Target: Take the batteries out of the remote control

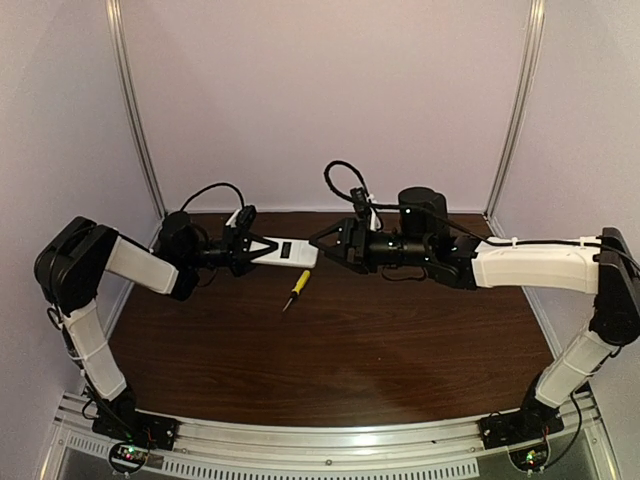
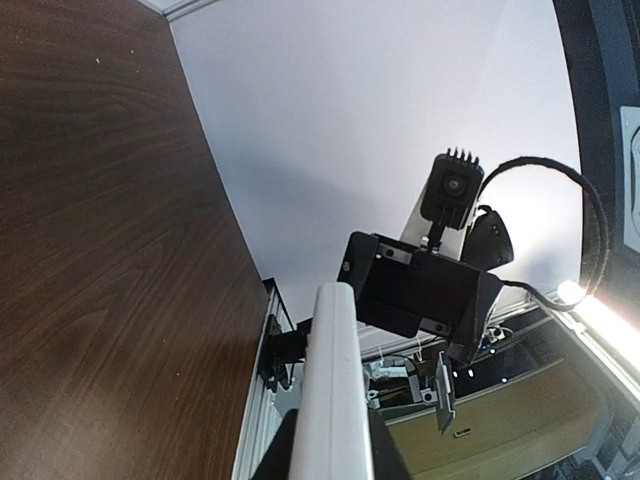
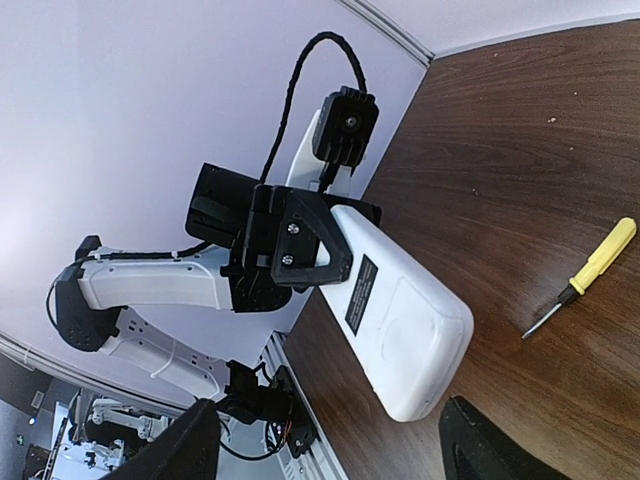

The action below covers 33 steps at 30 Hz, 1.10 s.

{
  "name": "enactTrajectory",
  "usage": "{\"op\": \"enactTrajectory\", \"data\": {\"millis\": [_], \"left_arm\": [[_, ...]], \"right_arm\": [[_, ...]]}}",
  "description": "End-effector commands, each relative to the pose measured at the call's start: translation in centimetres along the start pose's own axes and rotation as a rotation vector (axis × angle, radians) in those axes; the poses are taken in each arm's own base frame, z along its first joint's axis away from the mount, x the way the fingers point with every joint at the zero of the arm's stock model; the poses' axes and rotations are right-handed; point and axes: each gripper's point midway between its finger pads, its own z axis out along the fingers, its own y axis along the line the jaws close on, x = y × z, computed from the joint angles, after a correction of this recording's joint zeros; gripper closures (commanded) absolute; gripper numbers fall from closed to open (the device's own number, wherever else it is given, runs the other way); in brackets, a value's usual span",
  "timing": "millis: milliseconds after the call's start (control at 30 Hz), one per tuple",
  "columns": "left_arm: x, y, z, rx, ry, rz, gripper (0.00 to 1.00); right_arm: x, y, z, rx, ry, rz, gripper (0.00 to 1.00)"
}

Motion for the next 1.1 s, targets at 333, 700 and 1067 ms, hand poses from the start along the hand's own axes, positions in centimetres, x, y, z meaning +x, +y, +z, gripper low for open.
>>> {"op": "enactTrajectory", "data": {"millis": [333, 700, 1067], "left_arm": [[-0.5, 0.6, -0.1, -0.084, 0.000, 0.051, 1.00], [-0.9, 1.4, -0.3, -0.183, -0.001, 0.100, 1.00], [-0.8, 0.7, -0.2, -0.157, 0.012, 0.103, 1.00]], "right_arm": [[-0.8, -2.0, 2.0, 0.079, -0.026, 0.035, 0.27], [0.2, -3.3, 3.5, 0.104, -0.001, 0.075, 0.31], [0.5, -6.1, 4.2, 0.222, -0.004, 0.097, 0.35]]}}
